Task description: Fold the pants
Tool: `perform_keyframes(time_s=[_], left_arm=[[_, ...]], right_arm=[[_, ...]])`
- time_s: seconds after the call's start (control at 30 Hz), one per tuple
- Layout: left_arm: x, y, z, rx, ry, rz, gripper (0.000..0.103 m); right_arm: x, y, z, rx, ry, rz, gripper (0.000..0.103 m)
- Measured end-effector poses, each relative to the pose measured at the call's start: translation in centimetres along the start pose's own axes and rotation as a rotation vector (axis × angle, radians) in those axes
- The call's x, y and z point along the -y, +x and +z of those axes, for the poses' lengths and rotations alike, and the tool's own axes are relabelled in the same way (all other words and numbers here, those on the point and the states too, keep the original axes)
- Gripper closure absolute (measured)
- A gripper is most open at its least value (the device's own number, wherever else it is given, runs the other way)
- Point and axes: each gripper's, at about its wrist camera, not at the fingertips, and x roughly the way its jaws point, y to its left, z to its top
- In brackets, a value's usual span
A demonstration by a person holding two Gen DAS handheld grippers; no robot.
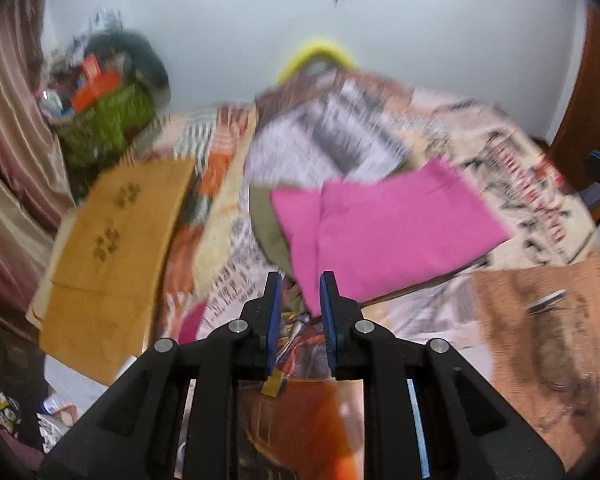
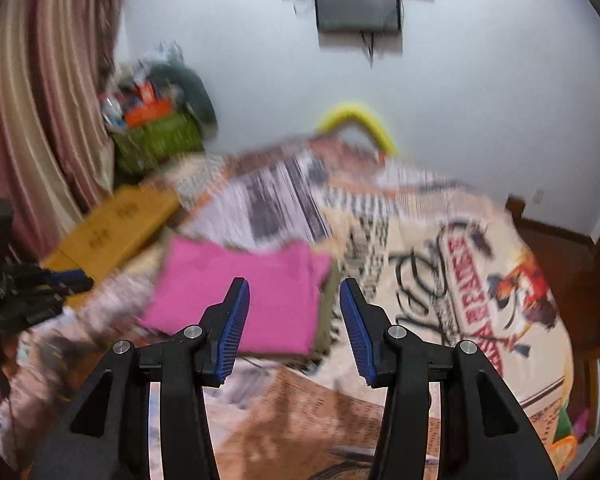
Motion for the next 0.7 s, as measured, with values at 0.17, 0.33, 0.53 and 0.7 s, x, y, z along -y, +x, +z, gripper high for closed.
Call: perform_keyframes(time_s=[0.17,0.33,0.53,0.7], left_arm=[[1.8,-11.2,0.2,0.195,-0.003,-0.049,0.081],[3.7,-20.6,-1.6,0.379,0.03,-0.058,0.066],[4.2,-29.5,-5.6,0.55,-0.02,-0.087,0.066],[5.2,-34.6,-9.2,0.669,-0.016,-0.043,0.066]], right_arm=[[-2.9,-8.5,1.9,0.158,-0.012,0.047,0.06],[-5.9,-16.8,1.7,0.317,-0.022,0.118,0.06],[-9.2,-23.9,-0.4,0.467,-0.055,0.135,0.06],[-11.1,-27.4,-2.6,0.528,-0.066,0.148,0.06]])
